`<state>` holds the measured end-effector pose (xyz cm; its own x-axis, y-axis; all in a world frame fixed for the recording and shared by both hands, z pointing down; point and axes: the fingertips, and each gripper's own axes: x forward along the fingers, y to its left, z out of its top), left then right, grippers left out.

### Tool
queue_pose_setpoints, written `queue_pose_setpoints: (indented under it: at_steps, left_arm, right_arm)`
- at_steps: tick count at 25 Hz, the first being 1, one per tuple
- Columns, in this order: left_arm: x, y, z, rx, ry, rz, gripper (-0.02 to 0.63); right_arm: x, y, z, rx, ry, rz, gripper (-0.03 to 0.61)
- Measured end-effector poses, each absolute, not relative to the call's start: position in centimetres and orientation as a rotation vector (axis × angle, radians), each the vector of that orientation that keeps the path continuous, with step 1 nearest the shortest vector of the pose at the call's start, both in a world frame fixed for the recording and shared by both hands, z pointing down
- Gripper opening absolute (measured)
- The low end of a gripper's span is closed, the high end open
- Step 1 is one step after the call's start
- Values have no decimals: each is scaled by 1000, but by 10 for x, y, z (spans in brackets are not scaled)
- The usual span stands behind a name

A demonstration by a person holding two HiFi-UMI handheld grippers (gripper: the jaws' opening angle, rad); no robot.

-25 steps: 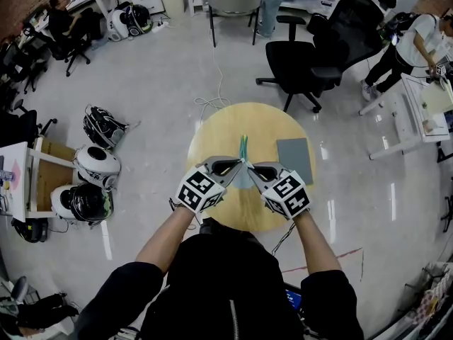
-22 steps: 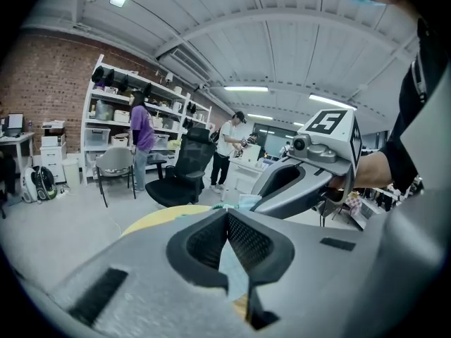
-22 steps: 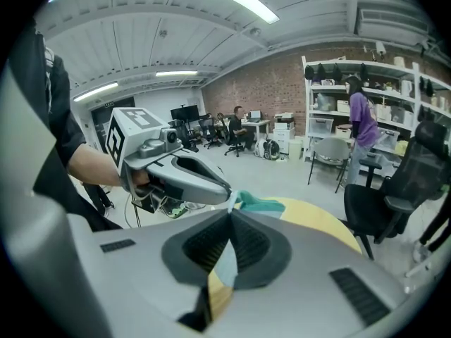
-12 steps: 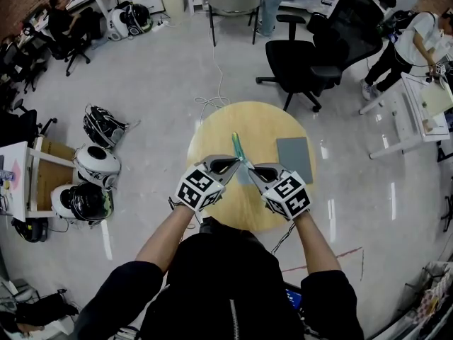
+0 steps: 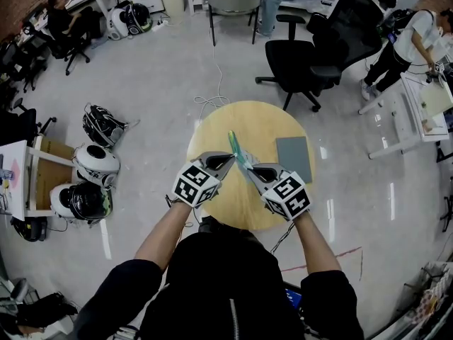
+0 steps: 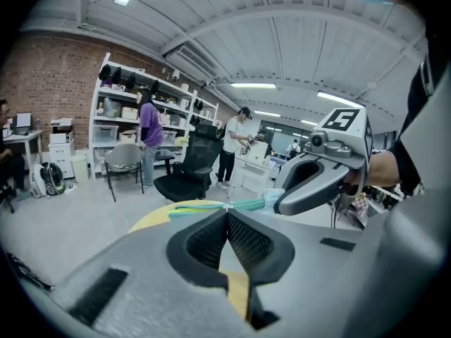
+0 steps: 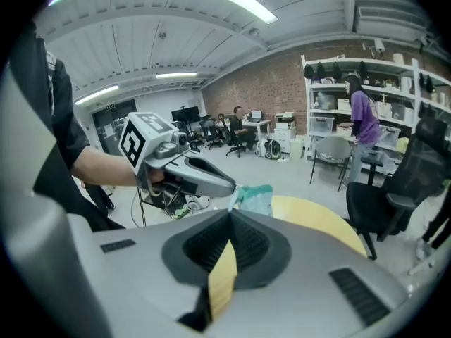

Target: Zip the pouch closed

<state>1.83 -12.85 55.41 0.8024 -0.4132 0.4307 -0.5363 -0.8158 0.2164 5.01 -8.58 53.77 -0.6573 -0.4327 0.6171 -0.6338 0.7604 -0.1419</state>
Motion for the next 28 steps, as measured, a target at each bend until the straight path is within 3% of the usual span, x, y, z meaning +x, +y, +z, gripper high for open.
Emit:
queue_pose_setpoints:
  at_steps: [28]
  left_arm:
    - [-49,-160,569,2574,-876,557,6]
  right_arm:
    - [64,-90,530,842,-2402,520,5]
